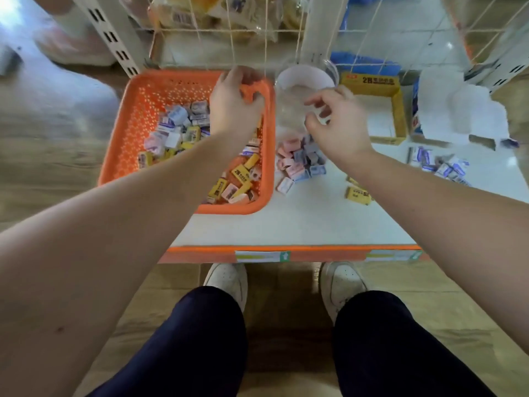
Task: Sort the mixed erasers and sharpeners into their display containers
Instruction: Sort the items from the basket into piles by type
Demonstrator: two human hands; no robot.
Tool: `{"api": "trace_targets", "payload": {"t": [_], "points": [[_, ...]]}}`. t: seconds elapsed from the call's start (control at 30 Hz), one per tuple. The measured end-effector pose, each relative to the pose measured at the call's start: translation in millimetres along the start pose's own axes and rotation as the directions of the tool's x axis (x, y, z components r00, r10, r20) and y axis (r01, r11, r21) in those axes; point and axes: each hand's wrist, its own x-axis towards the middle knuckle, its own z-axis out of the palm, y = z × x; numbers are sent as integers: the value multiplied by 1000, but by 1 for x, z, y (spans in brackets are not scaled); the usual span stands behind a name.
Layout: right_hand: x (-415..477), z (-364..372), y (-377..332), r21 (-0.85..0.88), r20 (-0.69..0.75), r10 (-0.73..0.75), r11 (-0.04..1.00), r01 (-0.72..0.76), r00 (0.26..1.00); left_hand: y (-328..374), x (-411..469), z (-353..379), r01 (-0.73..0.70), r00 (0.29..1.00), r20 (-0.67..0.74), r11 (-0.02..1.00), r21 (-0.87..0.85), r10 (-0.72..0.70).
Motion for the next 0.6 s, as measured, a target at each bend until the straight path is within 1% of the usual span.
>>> {"api": "trace_targets", "payload": {"t": [0.1, 0.17, 0.2, 0.27, 0.33, 0.37, 0.43, 0.5, 0.6], "points": [[3, 15, -20, 26, -2, -75, 997, 75, 997, -19, -2, -19, 48, 996, 71, 999, 11, -48], [4, 23, -30, 41, 8, -120, 992, 120, 993, -30, -5, -29, 88, 981, 171, 995, 50, -96], [5, 26, -34, 45, 18, -147, 988, 146, 989, -35, -7, -34, 102, 963, 243, 991, 84, -120], [6, 32, -41, 26, 65, -214, 977, 212, 975, -47, -13, -42, 93, 892, 420, 977, 190, -167], [7, 37, -45, 9, 171, -258, 965, 260, 951, -60, -20, -46, 31, 803, 565, 959, 280, -191], [7, 40, -46, -6, 241, -260, 963, 269, 935, -65, -23, -47, -9, 764, 614, 949, 316, -197], [7, 44, -47, -88, 369, -257, 947, 309, 893, -70, -27, -47, -97, 723, 666, 927, 363, -185], [7, 46, -49, -197, 463, -249, 907, 373, 851, -71, -28, -44, -117, 716, 675, 922, 369, -180], [9, 47, -59, -370, 584, -200, 797, 477, 787, -70, -28, -39, -140, 708, 687, 920, 366, -165]]}}
